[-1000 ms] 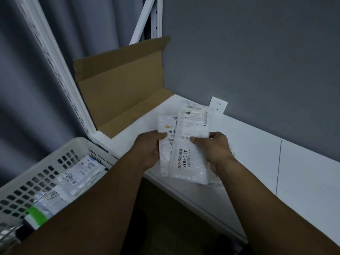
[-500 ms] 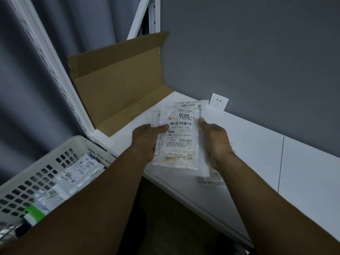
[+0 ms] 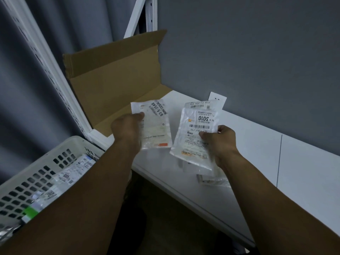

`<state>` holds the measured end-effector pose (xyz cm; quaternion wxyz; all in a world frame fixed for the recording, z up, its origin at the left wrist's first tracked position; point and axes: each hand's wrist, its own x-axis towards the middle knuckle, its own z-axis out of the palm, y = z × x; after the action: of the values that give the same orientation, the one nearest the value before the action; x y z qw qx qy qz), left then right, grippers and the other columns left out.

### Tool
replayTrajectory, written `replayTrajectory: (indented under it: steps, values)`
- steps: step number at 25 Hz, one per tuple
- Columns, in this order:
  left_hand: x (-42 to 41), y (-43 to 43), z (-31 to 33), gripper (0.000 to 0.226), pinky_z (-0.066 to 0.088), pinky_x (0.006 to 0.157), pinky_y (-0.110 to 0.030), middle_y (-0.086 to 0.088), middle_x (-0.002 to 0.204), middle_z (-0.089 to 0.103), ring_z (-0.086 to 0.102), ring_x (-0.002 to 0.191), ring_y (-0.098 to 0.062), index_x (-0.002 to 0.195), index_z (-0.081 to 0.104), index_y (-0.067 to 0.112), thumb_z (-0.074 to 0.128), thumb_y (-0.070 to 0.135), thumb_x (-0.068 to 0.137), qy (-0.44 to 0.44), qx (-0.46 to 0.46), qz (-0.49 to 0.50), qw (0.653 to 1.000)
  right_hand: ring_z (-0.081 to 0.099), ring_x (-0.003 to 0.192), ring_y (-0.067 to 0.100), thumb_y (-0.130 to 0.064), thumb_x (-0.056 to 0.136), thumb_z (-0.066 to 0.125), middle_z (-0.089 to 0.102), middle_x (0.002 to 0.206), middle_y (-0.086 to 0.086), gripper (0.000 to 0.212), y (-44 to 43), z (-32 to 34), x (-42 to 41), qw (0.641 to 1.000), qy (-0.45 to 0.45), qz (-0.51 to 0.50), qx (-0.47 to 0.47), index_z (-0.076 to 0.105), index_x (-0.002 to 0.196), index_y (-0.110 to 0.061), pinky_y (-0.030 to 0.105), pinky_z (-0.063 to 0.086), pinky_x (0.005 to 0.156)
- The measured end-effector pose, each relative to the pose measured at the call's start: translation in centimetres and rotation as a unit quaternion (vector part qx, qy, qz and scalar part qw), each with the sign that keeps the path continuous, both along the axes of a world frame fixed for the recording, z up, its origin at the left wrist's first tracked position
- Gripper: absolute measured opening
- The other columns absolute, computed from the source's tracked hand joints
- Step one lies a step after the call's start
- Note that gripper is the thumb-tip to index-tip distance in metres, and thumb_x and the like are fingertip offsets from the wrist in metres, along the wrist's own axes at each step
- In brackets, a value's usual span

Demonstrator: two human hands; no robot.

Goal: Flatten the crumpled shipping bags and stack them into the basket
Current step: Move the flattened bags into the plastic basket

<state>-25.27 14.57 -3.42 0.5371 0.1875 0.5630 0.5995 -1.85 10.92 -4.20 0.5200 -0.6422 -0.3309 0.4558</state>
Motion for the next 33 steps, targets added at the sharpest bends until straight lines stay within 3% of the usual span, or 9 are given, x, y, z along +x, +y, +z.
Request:
replayTrajectory:
  steps: [4, 8, 12, 15, 19, 23, 25, 29, 33]
  values:
    - [0.6, -0.3, 0.7, 0.036, 0.055, 0.08, -0.064, -0.014, 0.098, 0.076, 0.072, 0.091, -0.037, 0.1, 0.074, 0.004, 0.077, 0.015, 0.066, -0.01, -0.033, -0.103, 0.994, 0.075, 0.078, 0.03, 0.004, 0.078, 0.08, 0.076, 0.094, 0.013, 0.025, 0.1, 0.2, 0.3, 1.0, 0.003, 0.013, -0.01, 0.067, 0.099, 0.002, 0.045, 0.063, 0.067]
    - [1.9, -0.6, -0.4, 0.027, 0.056, 0.085, -0.05, -0.018, 0.1, 0.075, 0.07, 0.088, -0.031, 0.101, 0.073, 0.001, 0.075, 0.018, 0.081, 0.03, -0.016, -0.163, 0.986, 0.076, 0.082, 0.03, -0.002, 0.08, 0.081, 0.077, 0.095, 0.017, 0.029, -0.5, 0.4, -0.6, 0.996, 0.054, 0.075, -0.017, 0.066, 0.101, 0.011, 0.047, 0.063, 0.072]
    - [2.4, -0.8, -1.8, 0.017, 0.059, 0.074, -0.039, -0.012, 0.095, 0.076, 0.071, 0.078, -0.024, 0.103, 0.073, 0.005, 0.069, 0.017, 0.09, 0.031, -0.018, -0.194, 0.98, 0.074, 0.093, 0.036, -0.011, 0.08, 0.081, 0.075, 0.101, 0.021, 0.055, -1.0, 0.2, -1.7, 0.984, 0.113, 0.138, -0.013, 0.056, 0.116, 0.022, 0.057, 0.059, 0.081]
    - [2.3, -0.7, -2.3, 0.021, 0.058, 0.074, -0.039, -0.014, 0.106, 0.074, 0.071, 0.091, -0.029, 0.111, 0.072, 0.005, 0.065, 0.015, 0.093, 0.004, -0.007, -0.224, 0.975, 0.072, 0.1, 0.039, -0.032, 0.076, 0.083, 0.075, 0.106, 0.021, 0.076, -1.2, 0.5, -1.9, 0.976, 0.099, 0.189, -0.035, 0.052, 0.123, 0.019, 0.066, 0.054, 0.087]
    - [2.4, -1.0, -2.0, 0.016, 0.058, 0.067, -0.032, -0.011, 0.099, 0.076, 0.072, 0.08, -0.021, 0.105, 0.073, 0.006, 0.067, 0.005, 0.09, 0.027, 0.015, -0.202, 0.979, 0.073, 0.093, 0.032, -0.047, 0.096, 0.06, 0.076, 0.104, 0.012, 0.047, -0.7, 0.6, -1.7, 0.979, 0.074, 0.187, -0.042, 0.069, 0.112, -0.004, 0.049, 0.061, 0.081]
    - [2.7, -1.2, -1.7, 0.019, 0.055, 0.064, -0.028, -0.008, 0.097, 0.075, 0.071, 0.074, -0.015, 0.108, 0.071, 0.009, 0.066, 0.005, 0.09, 0.044, 0.017, -0.234, 0.971, 0.068, 0.078, 0.03, -0.027, 0.103, 0.055, 0.071, 0.097, 0.017, 0.023, -0.3, -0.3, -1.8, 0.987, 0.054, 0.149, -0.024, 0.055, 0.088, -0.009, 0.038, 0.059, 0.06]
    - [2.7, -1.2, -1.7, 0.023, 0.056, 0.066, -0.029, -0.008, 0.103, 0.074, 0.07, 0.08, -0.016, 0.112, 0.069, 0.013, 0.066, 0.006, 0.091, 0.045, 0.024, -0.246, 0.968, 0.069, 0.072, 0.028, -0.023, 0.102, 0.058, 0.071, 0.095, 0.021, 0.029, -0.4, -0.6, -1.7, 0.987, 0.039, 0.15, -0.037, 0.049, 0.076, -0.013, 0.035, 0.056, 0.054]
    - [2.7, -1.1, -1.4, 0.031, 0.056, 0.072, -0.03, -0.005, 0.107, 0.074, 0.071, 0.088, -0.016, 0.119, 0.066, 0.019, 0.062, 0.005, 0.093, 0.061, 0.056, -0.268, 0.96, 0.072, 0.068, 0.025, -0.024, 0.098, 0.064, 0.075, 0.096, 0.021, 0.03, -0.8, 0.1, -1.3, 0.986, 0.028, 0.159, -0.043, 0.056, 0.072, -0.012, 0.032, 0.058, 0.055]
    - [2.7, -1.4, -1.1, 0.048, 0.054, 0.064, -0.026, -0.002, 0.118, 0.07, 0.068, 0.093, -0.016, 0.134, 0.056, 0.03, 0.06, 0.004, 0.094, 0.094, 0.066, -0.299, 0.947, 0.074, 0.08, 0.031, -0.032, 0.098, 0.063, 0.077, 0.096, 0.016, 0.029, -0.8, 0.1, -1.4, 0.989, 0.033, 0.139, -0.027, 0.061, 0.079, -0.01, 0.043, 0.062, 0.071]
